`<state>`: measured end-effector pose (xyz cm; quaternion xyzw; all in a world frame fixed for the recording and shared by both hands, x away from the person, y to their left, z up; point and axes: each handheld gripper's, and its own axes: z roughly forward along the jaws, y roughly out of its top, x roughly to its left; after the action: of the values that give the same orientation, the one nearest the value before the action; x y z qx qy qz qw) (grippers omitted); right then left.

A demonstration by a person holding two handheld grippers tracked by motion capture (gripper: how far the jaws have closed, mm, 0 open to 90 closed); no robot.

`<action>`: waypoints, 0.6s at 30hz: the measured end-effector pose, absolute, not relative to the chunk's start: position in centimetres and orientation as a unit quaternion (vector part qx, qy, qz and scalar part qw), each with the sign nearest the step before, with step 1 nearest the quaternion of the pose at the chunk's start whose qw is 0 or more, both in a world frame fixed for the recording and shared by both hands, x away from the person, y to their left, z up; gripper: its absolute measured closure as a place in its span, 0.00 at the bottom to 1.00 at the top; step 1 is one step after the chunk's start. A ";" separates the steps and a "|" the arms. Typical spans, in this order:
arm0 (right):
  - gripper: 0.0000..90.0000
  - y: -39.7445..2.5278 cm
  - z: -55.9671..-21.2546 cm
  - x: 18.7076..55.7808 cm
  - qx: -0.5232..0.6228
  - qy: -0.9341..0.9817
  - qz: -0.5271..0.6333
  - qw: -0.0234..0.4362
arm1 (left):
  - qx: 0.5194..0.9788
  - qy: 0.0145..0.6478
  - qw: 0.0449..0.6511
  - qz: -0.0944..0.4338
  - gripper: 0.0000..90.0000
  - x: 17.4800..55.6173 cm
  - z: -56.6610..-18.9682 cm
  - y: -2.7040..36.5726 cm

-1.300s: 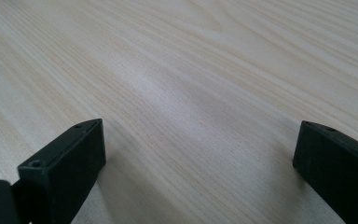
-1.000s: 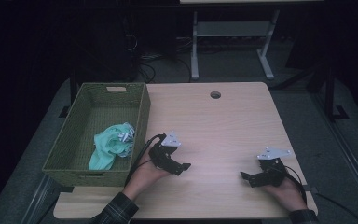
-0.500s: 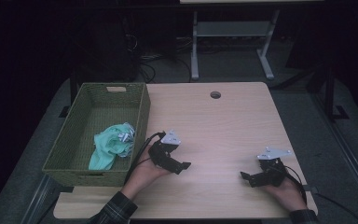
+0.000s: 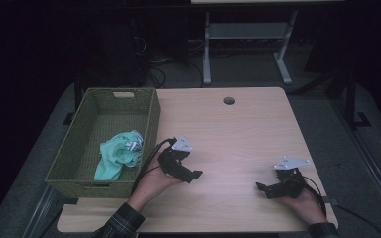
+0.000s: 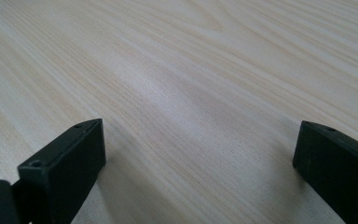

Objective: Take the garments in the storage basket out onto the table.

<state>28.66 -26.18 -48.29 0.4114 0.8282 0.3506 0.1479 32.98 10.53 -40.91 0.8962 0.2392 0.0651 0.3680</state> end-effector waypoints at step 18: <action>0.02 -26.2 -48.3 28.7 0.412 0.828 0.351 0.148 | 0.893 0.238 0.376 0.065 0.15 32.9 -39.5 10.6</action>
<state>28.66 -26.18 -48.29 0.4115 0.8282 0.3507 0.1478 32.90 10.62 -39.48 0.8932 0.2378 0.0653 0.3759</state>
